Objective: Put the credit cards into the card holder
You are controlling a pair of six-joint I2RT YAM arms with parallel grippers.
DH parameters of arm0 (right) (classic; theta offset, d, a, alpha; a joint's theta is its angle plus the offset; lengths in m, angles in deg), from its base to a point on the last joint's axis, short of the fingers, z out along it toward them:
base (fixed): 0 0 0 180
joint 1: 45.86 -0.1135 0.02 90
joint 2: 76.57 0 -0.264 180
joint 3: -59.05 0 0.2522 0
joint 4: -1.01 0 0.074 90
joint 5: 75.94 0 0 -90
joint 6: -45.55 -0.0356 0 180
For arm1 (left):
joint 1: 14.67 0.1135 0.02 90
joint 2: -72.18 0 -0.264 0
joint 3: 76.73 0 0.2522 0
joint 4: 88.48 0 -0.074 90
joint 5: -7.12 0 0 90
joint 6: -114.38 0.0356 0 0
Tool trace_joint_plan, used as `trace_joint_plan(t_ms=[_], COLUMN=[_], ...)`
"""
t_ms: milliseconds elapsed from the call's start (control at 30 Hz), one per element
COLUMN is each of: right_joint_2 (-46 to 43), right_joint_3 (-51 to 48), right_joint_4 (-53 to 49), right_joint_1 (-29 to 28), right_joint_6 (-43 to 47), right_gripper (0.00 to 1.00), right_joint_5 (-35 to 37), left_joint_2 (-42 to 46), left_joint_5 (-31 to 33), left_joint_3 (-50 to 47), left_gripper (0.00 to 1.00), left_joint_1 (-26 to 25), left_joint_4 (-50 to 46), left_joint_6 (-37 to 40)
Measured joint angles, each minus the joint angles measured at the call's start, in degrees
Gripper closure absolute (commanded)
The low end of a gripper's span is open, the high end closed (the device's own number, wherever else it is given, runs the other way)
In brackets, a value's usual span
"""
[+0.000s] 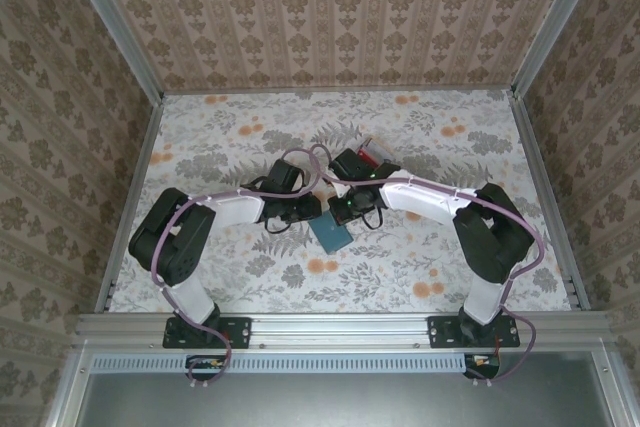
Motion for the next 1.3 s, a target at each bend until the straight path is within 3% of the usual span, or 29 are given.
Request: trace_joint_plan(t_ms=[933,1300], right_joint_2=[2.14,2.16], right_joint_3=[-5.92,-7.54], right_joint_4=[10.8,14.27], right_joint_1=[-0.15,0.13], right_joint_6=[-5.05,-6.43], right_gripper=[0.97,0.97], right_joint_5=[-6.45,-7.32], left_joint_2=[0.68,16.61], left_joint_5=[-1.49,-0.2], left_joint_3=[-2.08,-4.96], left_gripper=[0.77,0.75], left_joint_1=[0.87,3.61], left_joint_4=[2.62,-2.97], left_joint_6=[-2.25,-2.8])
